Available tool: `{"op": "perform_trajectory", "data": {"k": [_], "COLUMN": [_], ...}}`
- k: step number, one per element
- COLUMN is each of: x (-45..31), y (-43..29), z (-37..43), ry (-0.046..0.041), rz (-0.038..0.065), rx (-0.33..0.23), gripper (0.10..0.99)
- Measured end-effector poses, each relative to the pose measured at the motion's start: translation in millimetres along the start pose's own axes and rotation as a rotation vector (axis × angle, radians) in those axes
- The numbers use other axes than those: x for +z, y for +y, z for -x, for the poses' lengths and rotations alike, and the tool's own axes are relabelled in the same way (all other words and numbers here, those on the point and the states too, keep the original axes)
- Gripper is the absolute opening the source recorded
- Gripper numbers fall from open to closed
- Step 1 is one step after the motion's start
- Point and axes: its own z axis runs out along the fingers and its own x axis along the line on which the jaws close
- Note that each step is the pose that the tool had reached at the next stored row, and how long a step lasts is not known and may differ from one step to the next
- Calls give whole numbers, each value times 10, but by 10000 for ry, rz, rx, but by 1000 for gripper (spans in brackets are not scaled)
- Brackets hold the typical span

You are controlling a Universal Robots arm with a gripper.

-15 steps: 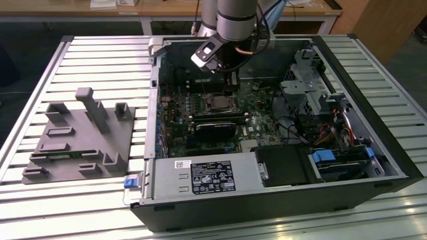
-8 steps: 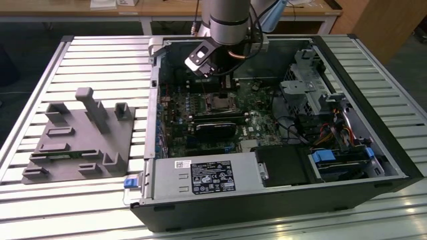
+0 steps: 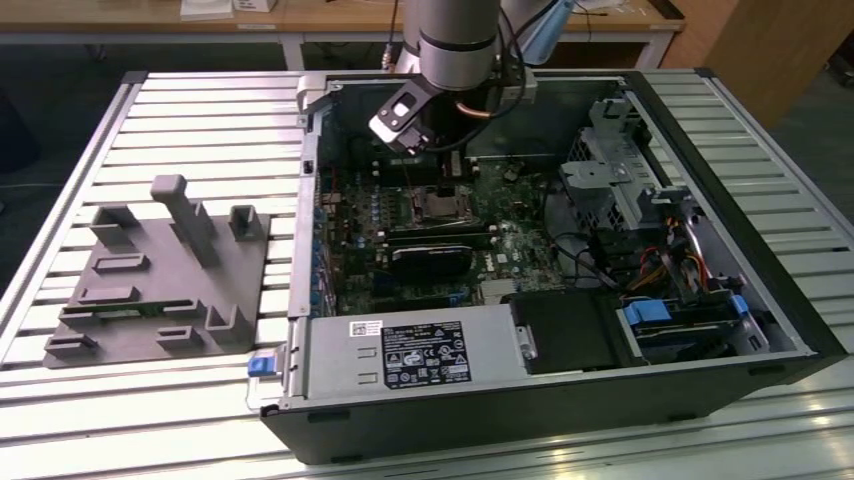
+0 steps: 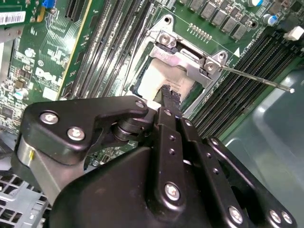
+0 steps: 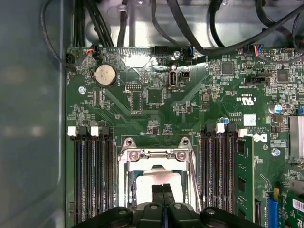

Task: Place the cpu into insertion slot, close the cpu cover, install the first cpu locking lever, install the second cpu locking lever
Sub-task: 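Close the cpu cover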

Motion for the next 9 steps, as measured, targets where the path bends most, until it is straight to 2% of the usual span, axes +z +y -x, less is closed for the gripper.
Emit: {"op": "perform_trajectory", "data": {"k": [9], "x": [8], "y": [-1], "z": [0], "ry": [45], "rz": [24], "rx": [-1606], "gripper": [106]}}
